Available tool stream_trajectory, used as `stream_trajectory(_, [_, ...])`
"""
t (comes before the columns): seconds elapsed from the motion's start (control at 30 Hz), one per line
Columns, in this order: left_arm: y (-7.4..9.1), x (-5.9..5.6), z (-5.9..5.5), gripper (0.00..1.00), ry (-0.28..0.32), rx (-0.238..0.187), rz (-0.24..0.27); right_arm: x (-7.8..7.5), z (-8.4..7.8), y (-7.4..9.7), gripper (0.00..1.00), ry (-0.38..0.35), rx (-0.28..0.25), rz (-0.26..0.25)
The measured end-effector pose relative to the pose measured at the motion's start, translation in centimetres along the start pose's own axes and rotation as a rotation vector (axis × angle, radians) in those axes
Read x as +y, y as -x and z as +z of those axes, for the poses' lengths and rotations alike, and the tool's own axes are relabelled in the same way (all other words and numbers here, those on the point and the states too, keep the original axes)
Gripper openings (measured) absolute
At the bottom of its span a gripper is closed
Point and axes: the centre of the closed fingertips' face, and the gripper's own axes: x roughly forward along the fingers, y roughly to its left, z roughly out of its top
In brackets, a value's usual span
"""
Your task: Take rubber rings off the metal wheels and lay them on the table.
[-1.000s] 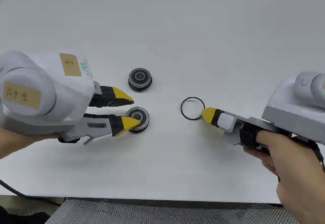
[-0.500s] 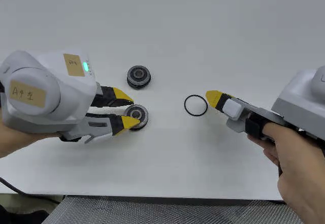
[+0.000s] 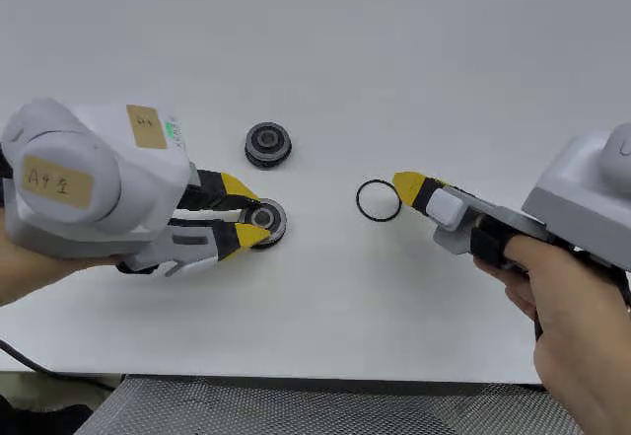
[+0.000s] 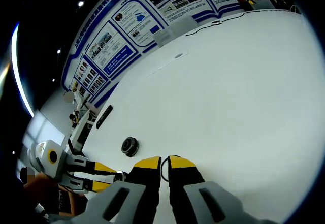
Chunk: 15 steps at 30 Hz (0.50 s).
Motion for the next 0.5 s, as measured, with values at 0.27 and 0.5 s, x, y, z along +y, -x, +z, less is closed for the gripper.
stream_trajectory(0.27, [0.0, 0.1, -0.1, 0.14, 0.011, 0.0, -0.004, 0.9, -0.4, -0.2, 0.06, -0.006, 0.017, 0.032])
stream_trajectory(0.5, [-0.1, 0.1, -0.1, 0.14, 0.006, 0.009, -0.009, 3.5, -1.2, -0.6, 0.06, -0.032, 0.048, 0.144])
